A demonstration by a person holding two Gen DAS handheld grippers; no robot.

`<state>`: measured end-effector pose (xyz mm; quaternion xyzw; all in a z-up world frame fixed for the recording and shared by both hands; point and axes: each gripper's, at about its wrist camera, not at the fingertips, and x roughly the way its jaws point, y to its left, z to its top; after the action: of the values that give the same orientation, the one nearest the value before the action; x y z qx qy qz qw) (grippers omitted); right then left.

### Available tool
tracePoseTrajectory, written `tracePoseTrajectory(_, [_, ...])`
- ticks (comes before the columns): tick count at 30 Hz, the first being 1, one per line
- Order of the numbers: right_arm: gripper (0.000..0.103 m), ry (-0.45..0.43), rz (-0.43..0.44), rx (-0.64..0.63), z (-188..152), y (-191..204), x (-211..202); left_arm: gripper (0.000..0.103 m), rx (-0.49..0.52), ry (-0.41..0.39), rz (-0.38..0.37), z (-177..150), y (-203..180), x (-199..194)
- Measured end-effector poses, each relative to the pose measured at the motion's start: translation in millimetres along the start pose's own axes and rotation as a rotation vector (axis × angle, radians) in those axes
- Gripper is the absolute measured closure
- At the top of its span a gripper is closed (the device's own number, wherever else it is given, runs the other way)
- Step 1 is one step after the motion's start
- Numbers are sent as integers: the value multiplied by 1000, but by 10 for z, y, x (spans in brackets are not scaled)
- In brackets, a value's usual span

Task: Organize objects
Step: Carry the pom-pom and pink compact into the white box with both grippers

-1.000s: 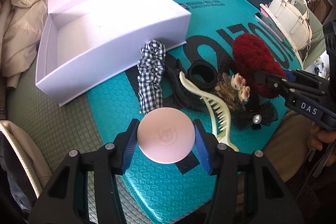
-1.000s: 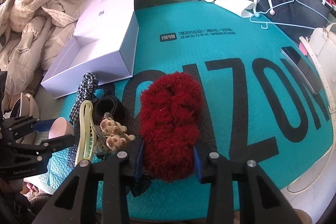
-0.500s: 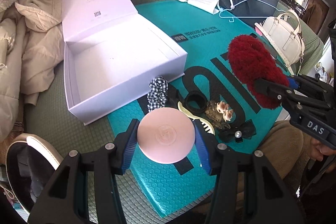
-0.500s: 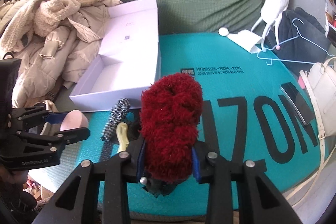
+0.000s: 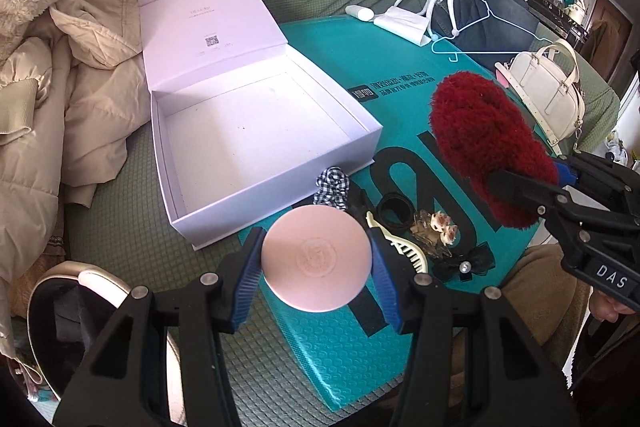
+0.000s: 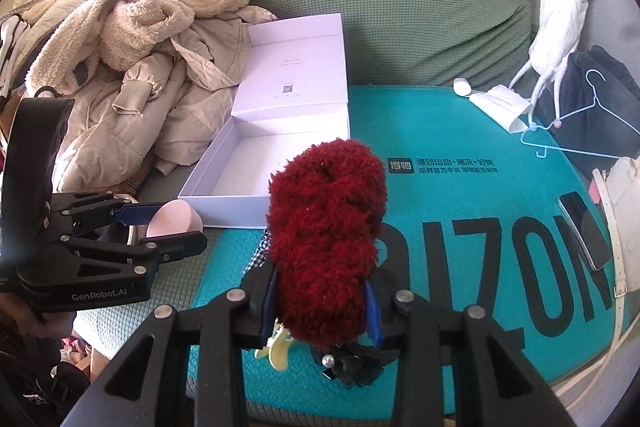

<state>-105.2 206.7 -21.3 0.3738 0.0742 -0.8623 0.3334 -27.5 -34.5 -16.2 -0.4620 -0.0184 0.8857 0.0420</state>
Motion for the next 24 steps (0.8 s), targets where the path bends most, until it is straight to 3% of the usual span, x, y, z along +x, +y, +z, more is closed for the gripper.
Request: tracePoseTrajectory(24, [69,-17,36,-72,764,313,542,54,-28,-36,38,845,882,154])
